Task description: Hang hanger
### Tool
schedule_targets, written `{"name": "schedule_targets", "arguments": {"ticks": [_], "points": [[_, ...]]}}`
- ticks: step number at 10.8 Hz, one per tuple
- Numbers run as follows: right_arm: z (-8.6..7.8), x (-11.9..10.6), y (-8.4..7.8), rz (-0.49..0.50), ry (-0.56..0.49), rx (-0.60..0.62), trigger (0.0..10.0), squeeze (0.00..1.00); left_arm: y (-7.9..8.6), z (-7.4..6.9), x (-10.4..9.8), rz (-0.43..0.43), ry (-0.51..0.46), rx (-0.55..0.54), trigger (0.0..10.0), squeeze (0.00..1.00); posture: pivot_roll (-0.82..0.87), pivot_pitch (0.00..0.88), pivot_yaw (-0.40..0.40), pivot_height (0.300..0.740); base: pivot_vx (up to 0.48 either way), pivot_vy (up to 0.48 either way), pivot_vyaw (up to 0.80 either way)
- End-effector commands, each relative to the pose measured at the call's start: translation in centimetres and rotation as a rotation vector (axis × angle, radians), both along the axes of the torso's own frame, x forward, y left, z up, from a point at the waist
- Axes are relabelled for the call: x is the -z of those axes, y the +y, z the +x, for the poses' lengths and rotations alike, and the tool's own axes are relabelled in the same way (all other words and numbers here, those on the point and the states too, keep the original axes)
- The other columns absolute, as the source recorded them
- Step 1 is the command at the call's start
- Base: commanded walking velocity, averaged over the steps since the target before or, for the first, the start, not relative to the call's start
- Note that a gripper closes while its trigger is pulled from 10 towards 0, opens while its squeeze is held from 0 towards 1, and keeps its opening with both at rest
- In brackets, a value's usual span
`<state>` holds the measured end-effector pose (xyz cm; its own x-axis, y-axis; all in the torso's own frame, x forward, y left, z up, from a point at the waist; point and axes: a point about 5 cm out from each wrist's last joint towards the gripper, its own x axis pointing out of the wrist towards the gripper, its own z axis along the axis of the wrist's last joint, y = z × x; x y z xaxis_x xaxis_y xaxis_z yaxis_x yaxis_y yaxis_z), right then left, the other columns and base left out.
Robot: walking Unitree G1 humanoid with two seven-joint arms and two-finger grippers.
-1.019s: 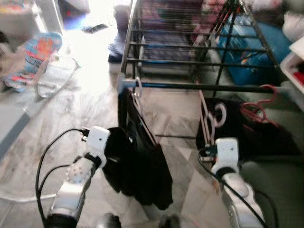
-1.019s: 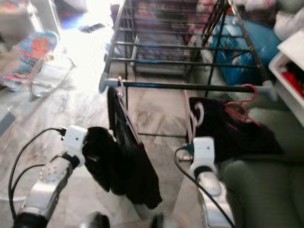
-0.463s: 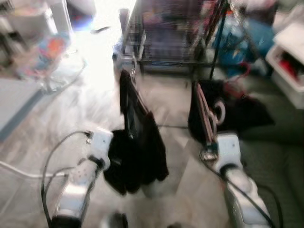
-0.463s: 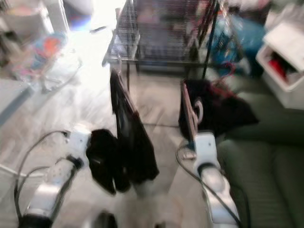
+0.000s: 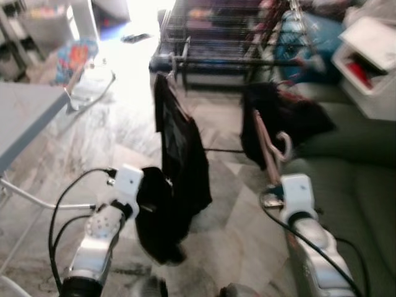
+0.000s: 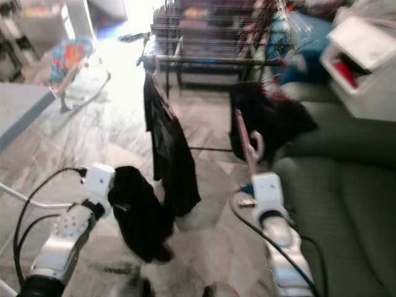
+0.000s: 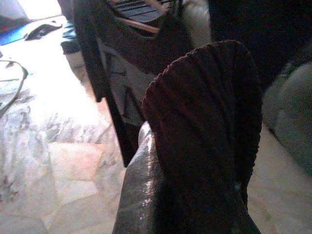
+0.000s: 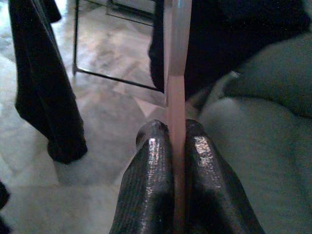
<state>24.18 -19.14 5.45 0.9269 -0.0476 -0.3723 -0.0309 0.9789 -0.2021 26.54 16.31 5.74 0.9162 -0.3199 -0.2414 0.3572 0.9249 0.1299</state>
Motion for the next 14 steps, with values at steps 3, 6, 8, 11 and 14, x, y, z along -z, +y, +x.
{"name": "schedule_targets", "arguments": {"ticks": [3, 6, 8, 11, 14], "points": [[0.44, 0.03, 0.30, 0.027, 0.007, 0.006, 10.0, 0.00, 0.21, 0.37, -0.65, 0.009, -0.036, -0.005, 10.0, 0.00, -0.09, 0.000, -0.036, 0.740, -0.095, 0.000, 0.00], [0.73, 0.02, 0.34, 0.031, 0.013, 0.012, 10.0, 0.00, 0.07, 0.53, -0.92, -0.018, -0.038, -0.011, 10.0, 0.00, -0.09, 0.000, -0.033, 0.740, 0.000, 0.000, -0.59], [0.78, 0.11, 0.55, 0.028, 0.016, 0.001, 10.0, 0.00, -0.05, 0.46, -0.93, -0.016, -0.039, -0.008, 10.0, 0.00, -0.09, 0.000, -0.038, 0.740, 0.000, 0.000, -0.80], [1.09, 0.09, 0.61, 0.029, 0.016, 0.000, 10.0, 0.00, -0.19, 0.58, -0.90, -0.024, -0.029, 0.001, 10.0, 0.00, -0.09, 0.000, -0.038, 0.740, 0.000, 0.000, -0.80], [1.13, 0.16, 0.81, 0.032, 0.019, -0.004, 10.0, 0.00, -0.35, 0.44, -0.80, -0.021, -0.019, 0.019, 10.0, 0.00, -0.09, 0.000, -0.036, 0.740, 0.000, 0.206, -0.80]]}}
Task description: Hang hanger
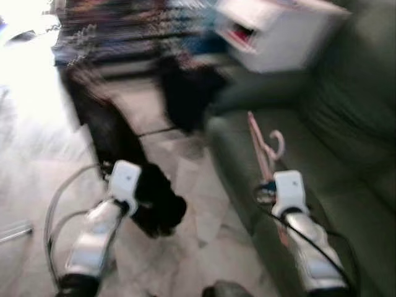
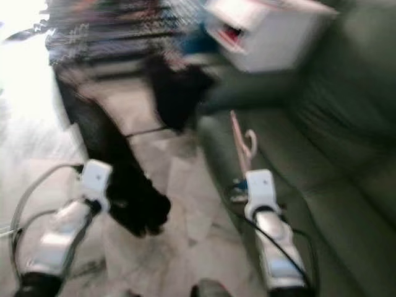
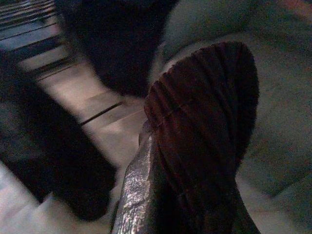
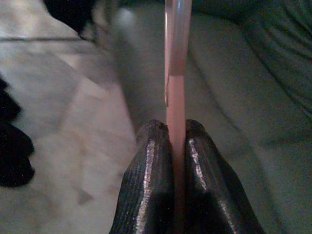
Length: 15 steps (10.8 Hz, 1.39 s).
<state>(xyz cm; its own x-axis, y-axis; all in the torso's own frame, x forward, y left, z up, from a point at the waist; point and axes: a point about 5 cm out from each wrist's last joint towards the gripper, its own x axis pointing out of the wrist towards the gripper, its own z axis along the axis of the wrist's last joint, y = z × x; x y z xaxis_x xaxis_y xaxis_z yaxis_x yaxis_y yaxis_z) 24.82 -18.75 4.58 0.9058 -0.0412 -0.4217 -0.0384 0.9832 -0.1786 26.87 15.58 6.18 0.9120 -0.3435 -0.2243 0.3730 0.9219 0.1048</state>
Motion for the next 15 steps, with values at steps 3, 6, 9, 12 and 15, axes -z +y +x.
{"name": "schedule_targets", "arguments": {"ticks": [3, 6, 9, 12, 15], "points": [[0.5, -0.6, 0.5, 0.009, -0.030, -0.008, 10.0, 0.00, 0.3, -0.1, -0.3, 0.014, -0.002, 0.014, 10.0, 0.00, -0.09, 0.000, -0.035, 0.740, 0.000, 0.302, -0.80], [0.4, -0.6, 0.5, 0.005, -0.027, -0.011, 10.0, 0.00, 0.2, -0.2, -0.2, 0.024, 0.001, 0.021, 10.0, 0.00, -0.09, 0.000, -0.036, 0.740, 0.000, 0.292, -0.80], [0.4, -0.6, 0.5, 0.004, -0.025, -0.016, 10.0, 0.00, 0.2, -0.2, -0.1, 0.026, 0.006, 0.020, 10.0, 0.00, -0.09, 0.000, -0.037, 0.740, 0.000, 0.300, -0.80], [0.4, -0.7, 0.7, 0.003, -0.028, -0.026, 10.0, 0.00, 0.0, -0.4, -0.2, 0.025, -0.008, 0.027, 10.0, 0.00, -0.09, 0.000, -0.039, 0.740, 0.000, 0.102, 0.00], [0.2, -0.4, 1.2, 0.056, 0.002, -0.088, 10.0, 0.00, 0.7, 1.1, -1.8, 0.044, -0.110, -0.102, 10.0, 0.00, -0.09, 0.000, -0.045, 0.740, 0.000, 0.000, 0.00]]}}
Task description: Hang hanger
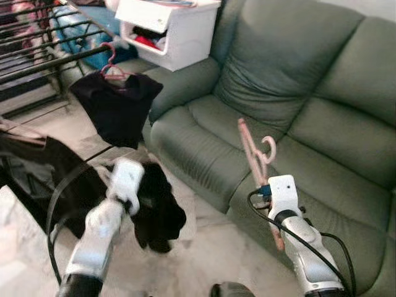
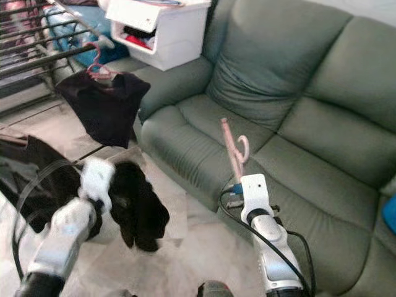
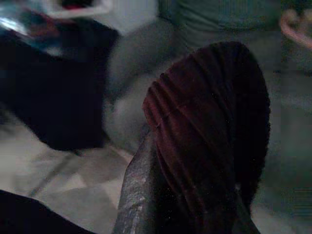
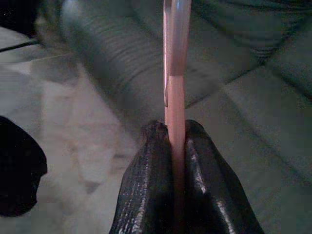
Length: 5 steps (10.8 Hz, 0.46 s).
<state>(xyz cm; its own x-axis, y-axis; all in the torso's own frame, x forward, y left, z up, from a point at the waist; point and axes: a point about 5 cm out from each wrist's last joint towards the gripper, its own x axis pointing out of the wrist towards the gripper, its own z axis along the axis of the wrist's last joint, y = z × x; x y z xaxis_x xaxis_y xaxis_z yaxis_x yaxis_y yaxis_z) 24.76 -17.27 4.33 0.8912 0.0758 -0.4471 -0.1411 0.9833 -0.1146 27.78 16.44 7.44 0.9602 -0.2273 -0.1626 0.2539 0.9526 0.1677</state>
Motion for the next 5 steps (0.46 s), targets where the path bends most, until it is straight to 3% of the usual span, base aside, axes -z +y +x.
{"name": "schedule_targets", "arguments": {"ticks": [1, 2, 4, 5], "points": [[0.0, -0.8, 0.6, 0.062, -0.017, -0.047, 10.0, 0.00, 0.6, 1.2, -1.3, 0.002, -0.071, -0.089, 10.0, 0.00, -0.08, 0.000, -0.052, 0.740, 0.000, 0.000, 0.00], [-0.1, -1.3, 1.8, 0.123, -0.028, -0.132, 10.0, 0.00, 0.8, 2.4, -2.0, 0.001, -0.099, -0.128, 10.0, 0.00, -0.08, 0.000, -0.052, 0.740, 0.000, 0.000, 0.00], [-0.2, -2.5, 3.6, 0.192, -0.057, -0.302, 10.0, 0.00, -0.2, 4.0, -3.5, 0.049, -0.167, -0.057, 10.0, 0.00, -0.09, 0.000, -0.040, 0.740, 0.000, 0.000, 0.00], [-0.3, -3.2, 3.7, 0.218, -0.059, -0.393, 10.0, 0.00, -0.6, 5.0, -4.5, 0.131, -0.237, -0.028, 10.0, 0.00, -0.09, 0.000, -0.031, 0.740, 0.000, 0.000, 0.00]]}}
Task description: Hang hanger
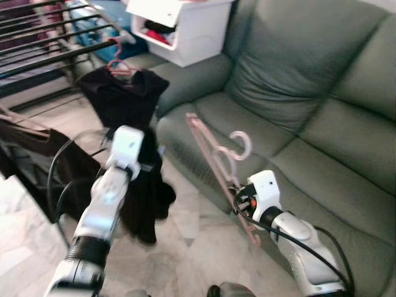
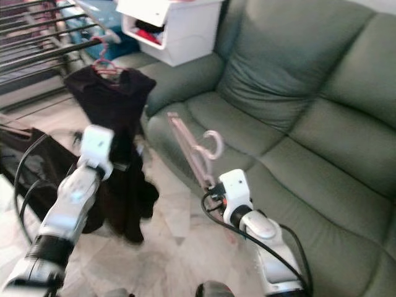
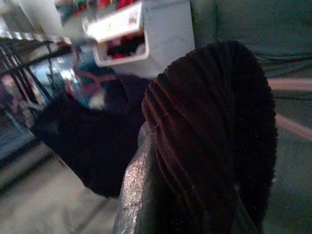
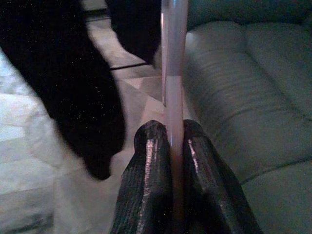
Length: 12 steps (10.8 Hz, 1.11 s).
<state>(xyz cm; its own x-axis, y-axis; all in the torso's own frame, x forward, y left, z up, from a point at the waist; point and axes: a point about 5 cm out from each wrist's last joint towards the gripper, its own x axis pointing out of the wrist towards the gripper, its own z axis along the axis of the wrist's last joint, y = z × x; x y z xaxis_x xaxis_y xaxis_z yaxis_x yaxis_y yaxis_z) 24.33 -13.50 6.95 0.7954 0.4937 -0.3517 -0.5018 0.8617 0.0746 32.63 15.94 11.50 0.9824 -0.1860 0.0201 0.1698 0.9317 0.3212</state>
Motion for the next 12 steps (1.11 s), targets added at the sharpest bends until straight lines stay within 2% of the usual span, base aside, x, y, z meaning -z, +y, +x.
{"name": "schedule_targets", "arguments": {"ticks": [1, 2, 3, 4, 5, 7, 8, 9, 11, 12], "points": [[0.0, -0.8, -0.2, 0.018, -0.012, -0.032, 10.0, 0.00, -0.1, 0.5, -0.9, 0.036, -0.055, 0.001, 10.0, 0.00, -0.09, 0.000, -0.031, 0.740, 0.000, 0.000, 0.00], [-0.4, -1.0, -0.4, 0.036, 0.010, -0.092, 10.0, 0.00, 0.2, 1.5, -2.4, 0.145, -0.160, -0.036, 10.0, 0.00, -0.09, 0.000, -0.031, 0.740, 0.000, 0.000, 0.00], [-0.6, -1.2, -0.3, 0.045, 0.019, -0.147, 10.0, 0.00, 0.5, 2.1, -3.0, 0.160, -0.182, -0.058, 10.0, 0.00, -0.10, 0.000, -0.029, 0.740, 0.000, 0.000, 0.00], [-0.8, -1.5, -0.4, 0.004, 0.018, -0.206, 10.0, 0.00, 0.6, 2.7, -2.9, 0.117, -0.153, -0.041, 10.0, 0.00, -0.10, 0.000, -0.027, 0.740, 0.000, 0.000, 0.00], [-0.7, -1.5, -0.7, -0.020, 0.003, -0.188, 10.0, 0.00, 0.3, 2.6, -2.7, 0.112, -0.141, 0.001, 10.0, 0.00, -0.10, 0.000, -0.027, 0.740, 0.000, 0.000, 0.00], [-1.7, -1.4, -0.1, 0.033, 0.040, -0.252, 10.0, 0.00, 0.3, 2.6, -2.5, 0.152, -0.165, -0.003, 10.0, 0.00, -0.11, 0.000, -0.028, 0.740, 0.000, 0.000, 0.00], [-2.3, -1.3, 0.0, 0.026, 0.075, -0.301, 10.0, 0.00, 0.7, 2.8, -2.8, 0.182, -0.199, -0.031, 10.0, 0.00, -0.11, 0.000, -0.028, 0.740, 0.000, 0.000, 0.00], [-2.7, -1.3, -0.2, 0.009, 0.100, -0.350, 10.0, 0.00, 2.1, 3.4, -3.1, 0.268, -0.216, -0.160, 10.0, 0.00, -0.11, 0.000, -0.030, 0.740, 0.000, 0.000, 0.00], [-2.6, -1.3, -1.2, -0.030, 0.106, -0.347, 10.0, 0.00, 3.5, 3.7, -2.7, 0.307, -0.164, -0.223, 10.0, 0.00, -0.11, 0.000, -0.030, 0.740, 0.000, 0.000, 0.00], [-2.0, -1.2, -1.6, -0.050, 0.088, -0.289, 10.0, 0.00, 3.1, 3.6, -2.0, 0.230, -0.107, -0.144, 10.0, 0.00, -0.12, 0.000, -0.031, 0.740, 0.000, 0.000, 0.00]]}}
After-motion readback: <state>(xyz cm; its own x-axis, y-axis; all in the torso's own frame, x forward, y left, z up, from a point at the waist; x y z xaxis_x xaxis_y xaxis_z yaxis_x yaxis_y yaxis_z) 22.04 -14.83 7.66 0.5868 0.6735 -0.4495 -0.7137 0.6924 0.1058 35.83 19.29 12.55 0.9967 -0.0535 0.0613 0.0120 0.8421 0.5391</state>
